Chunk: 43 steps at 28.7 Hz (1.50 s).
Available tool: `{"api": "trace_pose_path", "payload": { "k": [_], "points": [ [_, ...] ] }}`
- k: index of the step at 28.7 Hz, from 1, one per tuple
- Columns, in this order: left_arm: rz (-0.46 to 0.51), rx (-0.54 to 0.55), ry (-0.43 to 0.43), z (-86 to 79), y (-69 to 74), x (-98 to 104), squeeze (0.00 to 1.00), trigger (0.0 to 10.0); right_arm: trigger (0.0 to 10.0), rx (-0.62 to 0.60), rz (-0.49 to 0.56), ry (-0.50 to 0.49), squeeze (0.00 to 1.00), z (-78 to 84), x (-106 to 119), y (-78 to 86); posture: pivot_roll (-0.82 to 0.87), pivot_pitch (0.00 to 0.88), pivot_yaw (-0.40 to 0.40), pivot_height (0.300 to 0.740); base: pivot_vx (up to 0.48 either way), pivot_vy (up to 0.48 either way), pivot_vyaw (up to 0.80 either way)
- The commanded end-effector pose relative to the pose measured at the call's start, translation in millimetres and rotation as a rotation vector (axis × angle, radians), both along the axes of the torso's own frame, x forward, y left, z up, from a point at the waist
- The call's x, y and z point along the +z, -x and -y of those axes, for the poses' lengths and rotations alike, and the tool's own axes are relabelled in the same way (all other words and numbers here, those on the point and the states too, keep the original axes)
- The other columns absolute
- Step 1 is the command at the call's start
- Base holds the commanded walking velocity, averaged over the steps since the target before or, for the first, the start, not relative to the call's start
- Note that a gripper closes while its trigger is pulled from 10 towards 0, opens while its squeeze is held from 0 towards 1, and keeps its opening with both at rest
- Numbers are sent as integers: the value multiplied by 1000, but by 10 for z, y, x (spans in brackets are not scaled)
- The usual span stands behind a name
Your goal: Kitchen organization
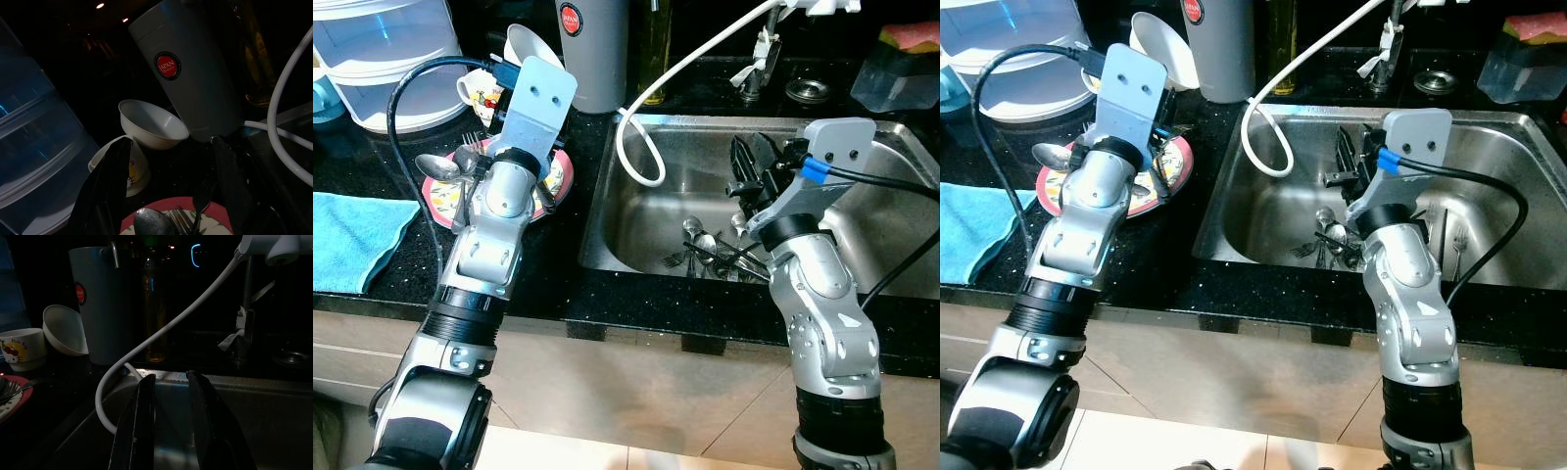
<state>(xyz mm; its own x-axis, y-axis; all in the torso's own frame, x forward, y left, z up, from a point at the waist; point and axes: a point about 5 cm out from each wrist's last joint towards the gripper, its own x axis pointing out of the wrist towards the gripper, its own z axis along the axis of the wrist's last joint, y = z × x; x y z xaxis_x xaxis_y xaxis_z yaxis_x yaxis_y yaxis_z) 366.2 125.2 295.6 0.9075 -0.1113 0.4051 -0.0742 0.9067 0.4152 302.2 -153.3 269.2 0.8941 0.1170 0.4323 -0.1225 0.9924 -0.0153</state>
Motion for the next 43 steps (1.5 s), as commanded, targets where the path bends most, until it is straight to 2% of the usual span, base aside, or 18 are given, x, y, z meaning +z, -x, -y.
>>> {"api": "trace_pose_path", "payload": {
  "k": [1, 8, 43],
  "points": [
    [-7, -3, -17, -1, -23, -11, 0, 10000, 10000, 6, 11, 2, 0, -5, 12, 6, 23, 101, 76, 740, 0, 0, 0],
    [-32, -7, 11, -5, -54, -36, 0, 10000, 10000, 7, 9, -1, 0, -5, 7, 3, 27, 112, 79, 740, 0, 0, 0],
    [-42, -20, 13, 39, -60, -60, 0, 10000, 10000, 13, 6, -6, 0, -38, 3, 6, 26, 121, 80, 740, 0, 0, 0]
  ]
}}
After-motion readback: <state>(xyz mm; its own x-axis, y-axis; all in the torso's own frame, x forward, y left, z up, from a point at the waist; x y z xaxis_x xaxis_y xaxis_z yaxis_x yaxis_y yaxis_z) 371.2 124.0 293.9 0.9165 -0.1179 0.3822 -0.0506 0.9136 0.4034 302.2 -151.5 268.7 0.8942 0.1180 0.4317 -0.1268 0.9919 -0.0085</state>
